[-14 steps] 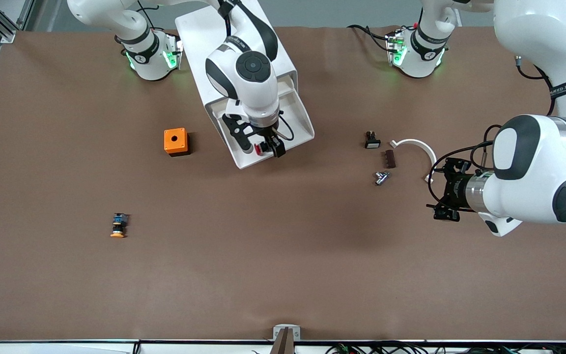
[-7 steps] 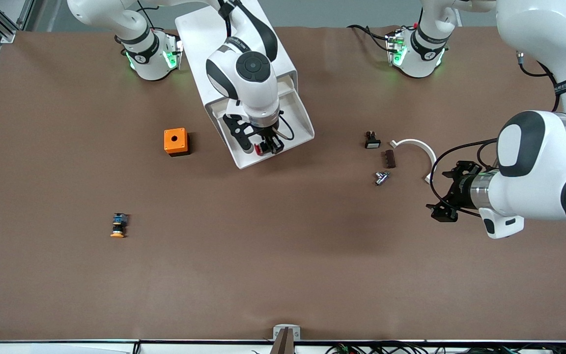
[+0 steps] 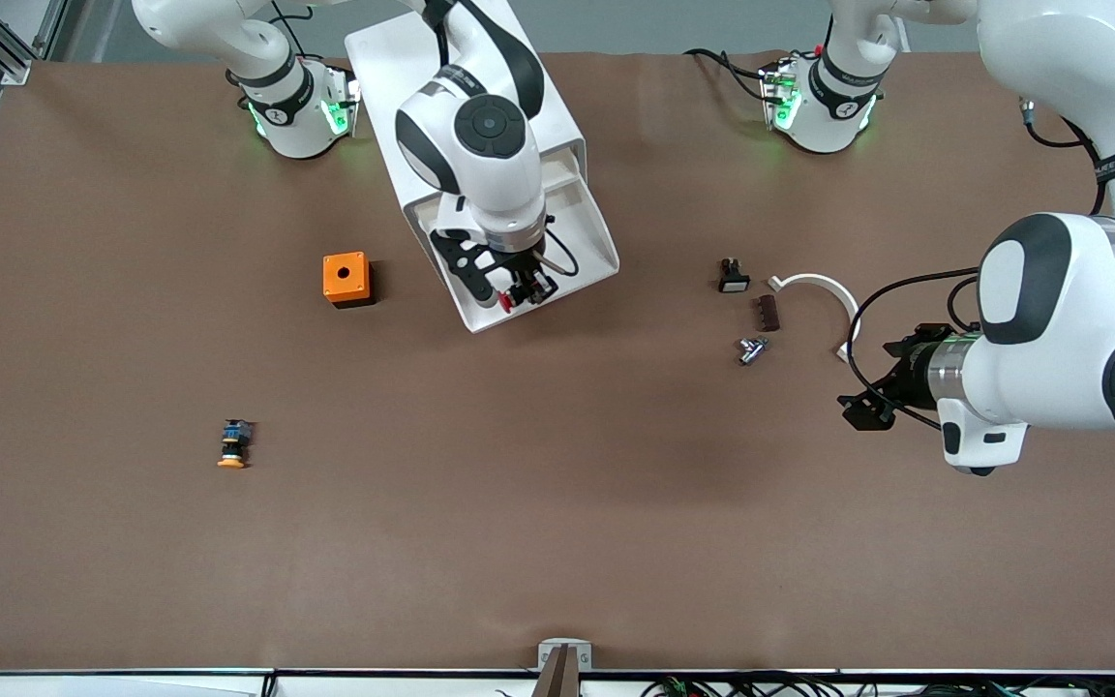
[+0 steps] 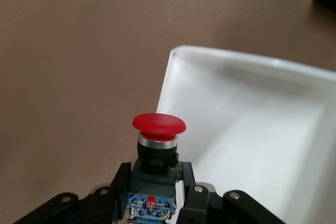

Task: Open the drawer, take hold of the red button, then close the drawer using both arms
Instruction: 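Carry the red button beside the yellow button with the right gripper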

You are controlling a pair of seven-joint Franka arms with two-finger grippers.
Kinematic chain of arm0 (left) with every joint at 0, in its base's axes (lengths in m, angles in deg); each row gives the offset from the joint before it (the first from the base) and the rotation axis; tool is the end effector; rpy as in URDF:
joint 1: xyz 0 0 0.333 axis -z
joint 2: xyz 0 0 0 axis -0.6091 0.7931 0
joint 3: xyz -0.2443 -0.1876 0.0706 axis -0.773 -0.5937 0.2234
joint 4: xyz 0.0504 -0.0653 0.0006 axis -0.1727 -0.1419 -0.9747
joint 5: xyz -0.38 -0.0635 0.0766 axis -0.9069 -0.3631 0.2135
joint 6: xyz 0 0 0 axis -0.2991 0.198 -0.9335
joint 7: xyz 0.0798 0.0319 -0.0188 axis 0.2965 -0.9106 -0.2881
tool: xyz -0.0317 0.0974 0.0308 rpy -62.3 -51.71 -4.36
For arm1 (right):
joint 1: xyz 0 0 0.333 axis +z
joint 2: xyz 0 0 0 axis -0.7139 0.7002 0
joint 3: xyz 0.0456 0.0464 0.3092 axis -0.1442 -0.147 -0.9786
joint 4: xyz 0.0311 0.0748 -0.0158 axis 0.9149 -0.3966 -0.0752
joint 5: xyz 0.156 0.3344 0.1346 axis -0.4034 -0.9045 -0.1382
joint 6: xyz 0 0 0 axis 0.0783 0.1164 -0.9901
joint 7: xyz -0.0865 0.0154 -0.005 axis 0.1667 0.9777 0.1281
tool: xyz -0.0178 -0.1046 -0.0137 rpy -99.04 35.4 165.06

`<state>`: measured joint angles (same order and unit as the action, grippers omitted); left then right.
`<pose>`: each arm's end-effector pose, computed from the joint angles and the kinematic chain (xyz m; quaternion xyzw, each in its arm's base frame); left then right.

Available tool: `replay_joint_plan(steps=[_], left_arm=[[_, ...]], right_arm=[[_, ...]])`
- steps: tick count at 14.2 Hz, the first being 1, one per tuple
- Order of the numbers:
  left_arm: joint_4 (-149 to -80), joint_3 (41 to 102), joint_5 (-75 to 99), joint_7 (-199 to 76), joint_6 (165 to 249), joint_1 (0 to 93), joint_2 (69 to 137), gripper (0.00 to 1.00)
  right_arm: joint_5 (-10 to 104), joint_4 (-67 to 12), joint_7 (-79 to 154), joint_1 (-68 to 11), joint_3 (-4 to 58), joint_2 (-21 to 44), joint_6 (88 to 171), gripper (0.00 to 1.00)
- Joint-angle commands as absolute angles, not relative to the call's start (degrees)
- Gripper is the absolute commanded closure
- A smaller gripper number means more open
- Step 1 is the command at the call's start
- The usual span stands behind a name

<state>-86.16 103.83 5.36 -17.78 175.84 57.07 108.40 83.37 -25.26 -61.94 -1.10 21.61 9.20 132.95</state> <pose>0.6701 -0.1309 0.4413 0.9138 0.3770 -0.1514 0.0001 0.4721 0.4618 0.3906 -0.9043 0.4266 0.0016 0.0138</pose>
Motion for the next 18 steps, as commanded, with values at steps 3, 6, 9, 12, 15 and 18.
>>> replay_joint_plan(steps=[3,6,9,12,15,18], left_arm=[[-87.58,103.56,6.96,-23.37,178.66,59.92,106.89,0.0],[-87.84,102.86,8.98,-26.78,184.98,62.21,107.41,0.0],[-88.11,102.15,8.98,-30.57,187.54,63.45,108.72,0.0],[-88.11,98.83,8.89,-31.55,187.98,63.63,110.57,0.0],[-88.11,97.32,8.98,-31.55,187.98,64.94,111.98,0.0],[-88.11,97.32,8.46,-29.98,187.98,67.92,114.52,0.0]], right_arm=[[83.03,-19.59,-43.45,-8.27,21.17,7.19,123.51,0.99],[83.12,-16.42,-32.29,-13.28,21.34,7.01,119.99,0.99],[83.12,-15.36,-20.42,-18.73,21.34,6.93,119.8,0.99],[83.03,-15.36,-8.03,-24.88,21.34,7.19,119.89,0.99],[83.12,-15.45,0.77,-29.19,21.52,7.71,120.42,0.98],[83.12,-15.53,7.98,-33.5,21.52,9.12,122.34,0.98]])
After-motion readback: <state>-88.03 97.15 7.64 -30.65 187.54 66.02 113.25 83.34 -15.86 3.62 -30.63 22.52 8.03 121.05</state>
